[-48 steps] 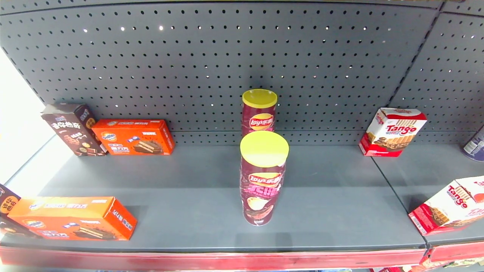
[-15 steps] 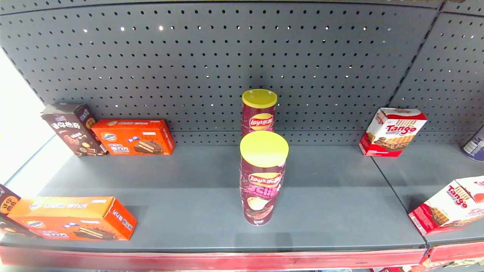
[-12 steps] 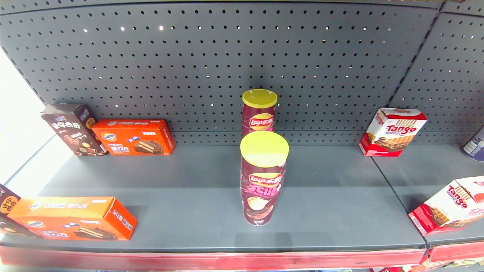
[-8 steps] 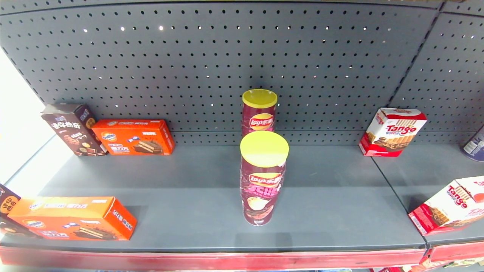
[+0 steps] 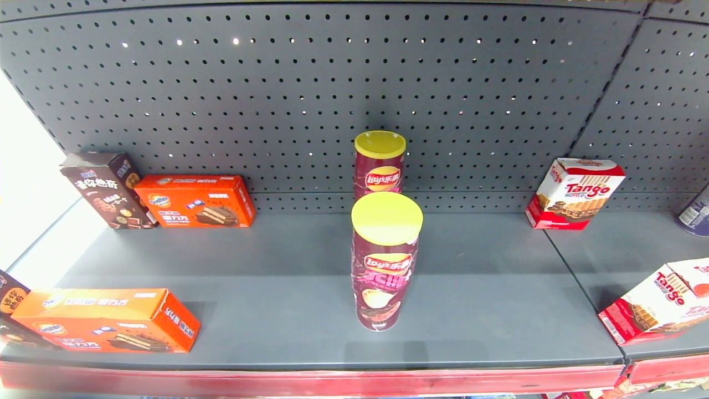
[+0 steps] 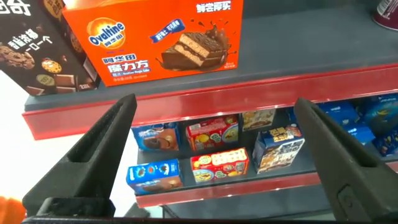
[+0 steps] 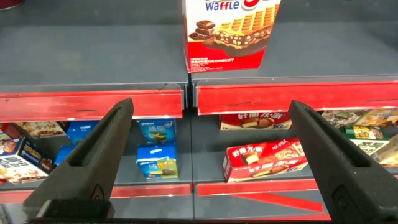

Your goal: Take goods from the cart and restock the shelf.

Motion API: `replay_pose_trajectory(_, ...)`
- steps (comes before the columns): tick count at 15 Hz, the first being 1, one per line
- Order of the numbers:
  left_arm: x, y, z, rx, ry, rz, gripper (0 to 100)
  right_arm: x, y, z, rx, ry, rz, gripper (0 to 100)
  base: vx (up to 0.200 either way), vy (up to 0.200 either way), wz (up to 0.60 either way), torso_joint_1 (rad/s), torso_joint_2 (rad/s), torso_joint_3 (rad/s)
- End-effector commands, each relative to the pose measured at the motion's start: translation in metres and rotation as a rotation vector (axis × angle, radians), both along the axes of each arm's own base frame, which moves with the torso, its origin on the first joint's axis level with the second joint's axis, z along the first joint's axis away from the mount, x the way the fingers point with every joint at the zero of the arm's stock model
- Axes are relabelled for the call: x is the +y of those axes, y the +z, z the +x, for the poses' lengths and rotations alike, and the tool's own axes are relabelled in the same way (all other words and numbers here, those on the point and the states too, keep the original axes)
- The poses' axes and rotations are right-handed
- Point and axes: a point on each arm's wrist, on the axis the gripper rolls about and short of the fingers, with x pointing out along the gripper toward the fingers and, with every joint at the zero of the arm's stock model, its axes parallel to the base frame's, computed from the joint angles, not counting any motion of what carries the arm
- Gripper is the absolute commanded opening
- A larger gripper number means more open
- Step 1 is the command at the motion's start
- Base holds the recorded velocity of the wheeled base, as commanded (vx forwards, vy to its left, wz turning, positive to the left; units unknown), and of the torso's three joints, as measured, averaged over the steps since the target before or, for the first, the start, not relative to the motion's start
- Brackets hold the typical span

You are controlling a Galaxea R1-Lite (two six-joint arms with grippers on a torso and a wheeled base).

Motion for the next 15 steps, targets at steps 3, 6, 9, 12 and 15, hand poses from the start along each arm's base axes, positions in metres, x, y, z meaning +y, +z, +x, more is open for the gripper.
replay_pose_trajectory(3,-0.0001,-0.0001,-0.0001,-0.001,-0.005,-0.003,100,0.0,-0.0002,0.0,0.001,0.0,-0.001,100,0.0,0.0,0.0,0.0,0.0,0.0)
replay_pose_trajectory(6,0.0,-0.0001,-0.0001,0.001,0.003,-0.034,100,0.0,-0.0002,0.0,0.001,0.003,-0.001,100,0.0,0.0,0.0,0.0,0.0,0.0)
replay_pose_trajectory(9,0.0001,-0.0001,-0.0001,0.001,0.002,-0.032,100,0.0,-0.0002,0.0,0.001,0.002,-0.001,100,0.0,0.0,0.0,0.0,0.0,0.0)
replay_pose_trajectory(12,0.0,-0.0001,-0.0001,0.001,0.003,-0.031,100,0.0,-0.0002,0.0,0.001,0.003,-0.001,100,0.0,0.0,0.0,0.0,0.0,0.0)
replay_pose_trajectory(15,0.0001,-0.0001,-0.0001,0.001,0.002,-0.034,100,0.0,-0.0002,0.0,0.001,0.002,-0.001,100,-0.067,0.0,0.0,-0.001,0.0,-0.001)
